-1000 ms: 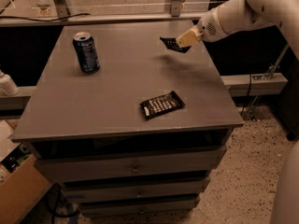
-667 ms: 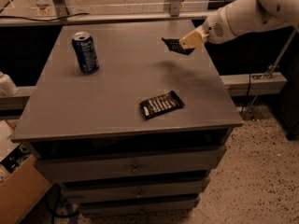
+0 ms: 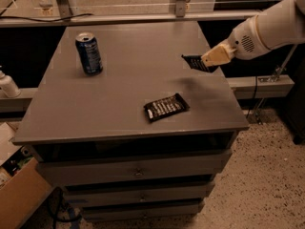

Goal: Move rxbar blueberry near rxbar chocolate

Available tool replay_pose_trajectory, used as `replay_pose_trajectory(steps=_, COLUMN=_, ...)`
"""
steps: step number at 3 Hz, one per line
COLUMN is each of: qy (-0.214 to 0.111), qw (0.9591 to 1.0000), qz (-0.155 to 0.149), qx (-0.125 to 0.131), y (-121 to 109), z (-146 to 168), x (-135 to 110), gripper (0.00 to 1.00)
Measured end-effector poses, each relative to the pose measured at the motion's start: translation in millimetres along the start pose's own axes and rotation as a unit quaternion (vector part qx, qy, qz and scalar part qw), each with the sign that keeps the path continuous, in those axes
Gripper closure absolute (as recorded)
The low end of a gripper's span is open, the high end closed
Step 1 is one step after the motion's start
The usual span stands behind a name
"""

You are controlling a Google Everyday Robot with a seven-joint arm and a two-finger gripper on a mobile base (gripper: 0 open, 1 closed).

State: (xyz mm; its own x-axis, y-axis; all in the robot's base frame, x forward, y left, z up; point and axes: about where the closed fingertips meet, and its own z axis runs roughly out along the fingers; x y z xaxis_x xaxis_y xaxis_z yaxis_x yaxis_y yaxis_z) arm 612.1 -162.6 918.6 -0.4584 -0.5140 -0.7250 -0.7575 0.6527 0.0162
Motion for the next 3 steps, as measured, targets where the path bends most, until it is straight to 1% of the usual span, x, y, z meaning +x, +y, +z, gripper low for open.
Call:
replay_pose_trajectory(steps=1, qy=0.03, qw=0.9993, qz=0.023, qx=-0.009, y=17.6, z=-6.0, x=30.1, gripper=1.0)
replay_pose_trajectory(steps=2, qy=0.051, qw=0.9973, qz=0.042, qx=-0.031, y=34.8, z=0.5, x=52.8, gripper=1.0)
replay_pose_trajectory(steps=3, qy=0.068, qw=0.995, qz=0.054, qx=-0.05, y=45.8, z=9.3, x=65.6, gripper=0.85)
